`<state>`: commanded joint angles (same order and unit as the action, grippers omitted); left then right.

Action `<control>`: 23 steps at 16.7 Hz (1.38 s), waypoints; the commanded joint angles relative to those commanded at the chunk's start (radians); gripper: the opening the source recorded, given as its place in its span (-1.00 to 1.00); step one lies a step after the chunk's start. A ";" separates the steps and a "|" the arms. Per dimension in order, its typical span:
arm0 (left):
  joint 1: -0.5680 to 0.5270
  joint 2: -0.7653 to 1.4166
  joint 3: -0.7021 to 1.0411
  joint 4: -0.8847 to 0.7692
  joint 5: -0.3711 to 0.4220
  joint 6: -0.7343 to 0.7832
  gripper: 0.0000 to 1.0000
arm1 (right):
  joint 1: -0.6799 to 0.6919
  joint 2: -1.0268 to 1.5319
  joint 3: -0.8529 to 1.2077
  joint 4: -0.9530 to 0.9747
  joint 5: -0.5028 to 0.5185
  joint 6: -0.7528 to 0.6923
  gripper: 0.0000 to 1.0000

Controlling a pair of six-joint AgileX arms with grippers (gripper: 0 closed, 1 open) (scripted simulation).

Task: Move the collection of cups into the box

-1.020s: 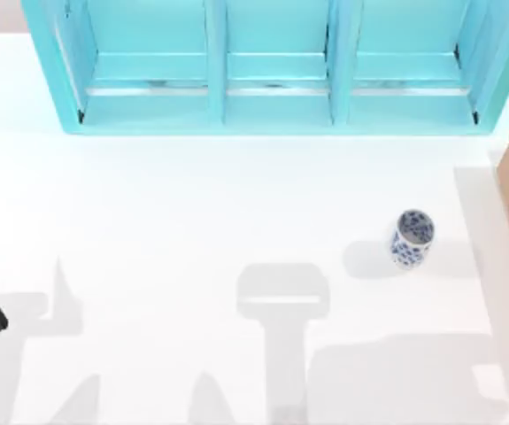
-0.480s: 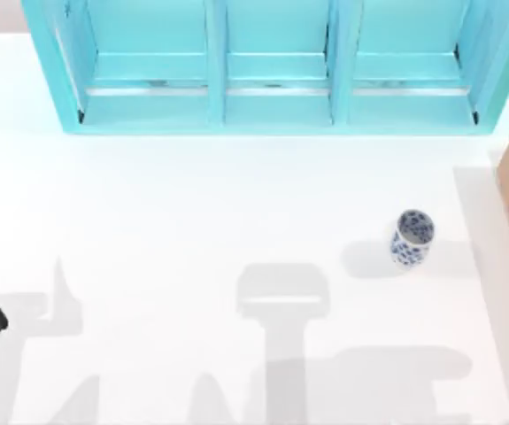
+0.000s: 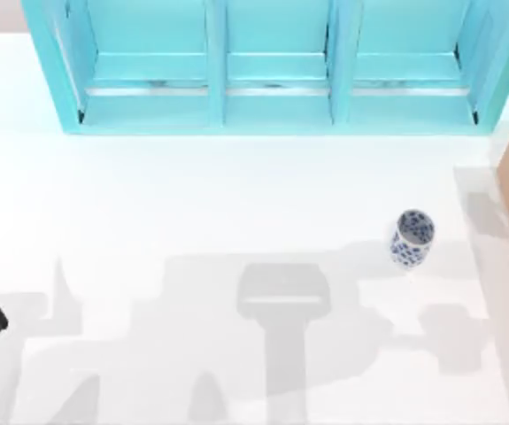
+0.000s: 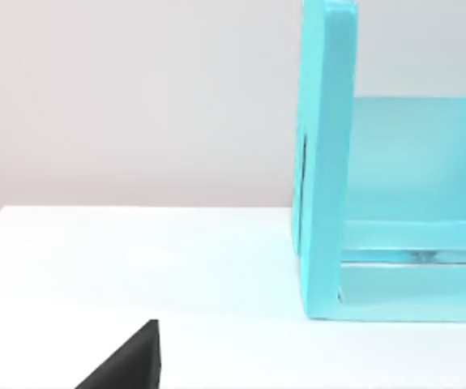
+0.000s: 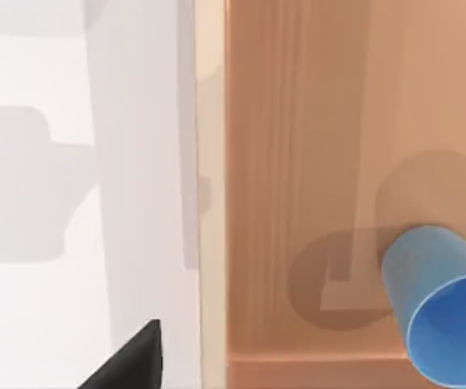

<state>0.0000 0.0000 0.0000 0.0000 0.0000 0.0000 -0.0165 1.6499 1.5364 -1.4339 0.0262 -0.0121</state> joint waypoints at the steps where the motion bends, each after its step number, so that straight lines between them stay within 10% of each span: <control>1: 0.000 0.000 0.000 0.000 0.000 0.000 1.00 | 0.065 0.065 0.039 0.013 -0.003 0.069 1.00; 8: 0.000 0.000 0.000 0.000 0.000 0.000 1.00 | 0.375 0.358 0.229 0.103 -0.024 0.387 1.00; 23: 0.000 0.000 0.000 0.000 0.000 0.000 1.00 | 0.381 0.431 -0.044 0.453 -0.024 0.395 1.00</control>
<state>0.0000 0.0000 0.0000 0.0000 0.0000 0.0000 0.3648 2.0807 1.4924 -0.9809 0.0017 0.3826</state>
